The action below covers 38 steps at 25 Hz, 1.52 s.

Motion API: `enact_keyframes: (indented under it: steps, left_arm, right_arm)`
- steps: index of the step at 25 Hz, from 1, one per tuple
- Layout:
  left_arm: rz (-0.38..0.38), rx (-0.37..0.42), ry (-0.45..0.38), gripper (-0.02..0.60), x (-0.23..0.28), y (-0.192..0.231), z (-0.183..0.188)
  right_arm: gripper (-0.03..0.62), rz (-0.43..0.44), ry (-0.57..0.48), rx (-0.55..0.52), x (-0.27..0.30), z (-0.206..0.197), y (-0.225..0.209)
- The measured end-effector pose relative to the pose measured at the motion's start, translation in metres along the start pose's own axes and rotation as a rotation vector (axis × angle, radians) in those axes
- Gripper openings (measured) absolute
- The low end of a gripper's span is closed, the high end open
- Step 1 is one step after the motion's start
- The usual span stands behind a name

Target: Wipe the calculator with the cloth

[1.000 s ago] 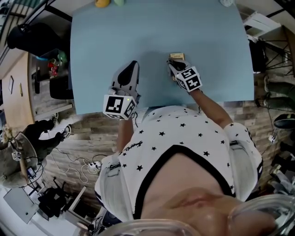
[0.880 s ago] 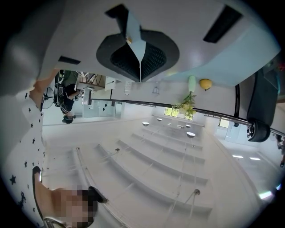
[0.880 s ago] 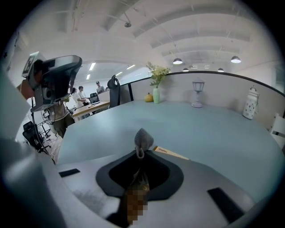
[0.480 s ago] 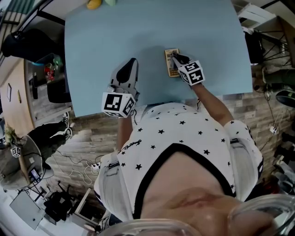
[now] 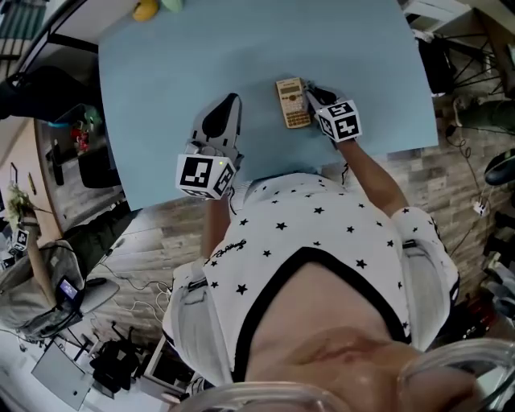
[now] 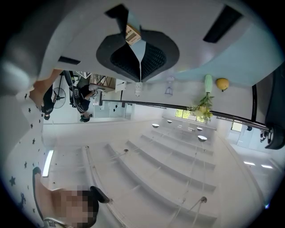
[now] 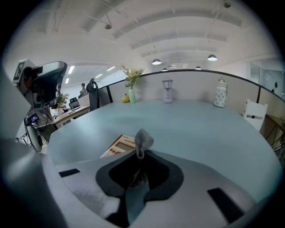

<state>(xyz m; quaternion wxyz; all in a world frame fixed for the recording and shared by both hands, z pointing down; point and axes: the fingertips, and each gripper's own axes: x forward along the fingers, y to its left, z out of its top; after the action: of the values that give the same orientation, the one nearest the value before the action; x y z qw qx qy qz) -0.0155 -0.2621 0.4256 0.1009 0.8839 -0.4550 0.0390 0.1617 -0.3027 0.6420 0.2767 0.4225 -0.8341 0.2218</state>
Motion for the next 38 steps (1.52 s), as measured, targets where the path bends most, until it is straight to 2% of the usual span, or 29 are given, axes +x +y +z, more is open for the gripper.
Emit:
enact_keyframes:
  steps: [11, 18, 25, 32, 38]
  left_arm:
    - [0.01, -0.001, 0.001, 0.031, -0.003, -0.001, 0.0]
    - [0.012, -0.003, 0.001, 0.031, -0.005, -0.002, -0.001]
    - [0.017, -0.003, -0.001, 0.031, -0.008, 0.001, -0.002]
    - [0.014, -0.003, 0.009, 0.031, -0.009, -0.002, -0.004]
    - [-0.007, 0.002, 0.01, 0.031, -0.004, -0.005, -0.003]
  right_arm:
    - [0.038, 0.007, -0.028, 0.004, -0.005, 0.009, 0.003]
    - [0.038, 0.126, -0.073, -0.009, -0.009, 0.026, 0.051]
    - [0.038, 0.223, -0.001, -0.092, -0.002, -0.003, 0.099]
    - [0.038, 0.211, 0.001, -0.106, -0.003, -0.007, 0.095]
    - [0.038, 0.153, -0.007, -0.073, -0.007, -0.007, 0.072]
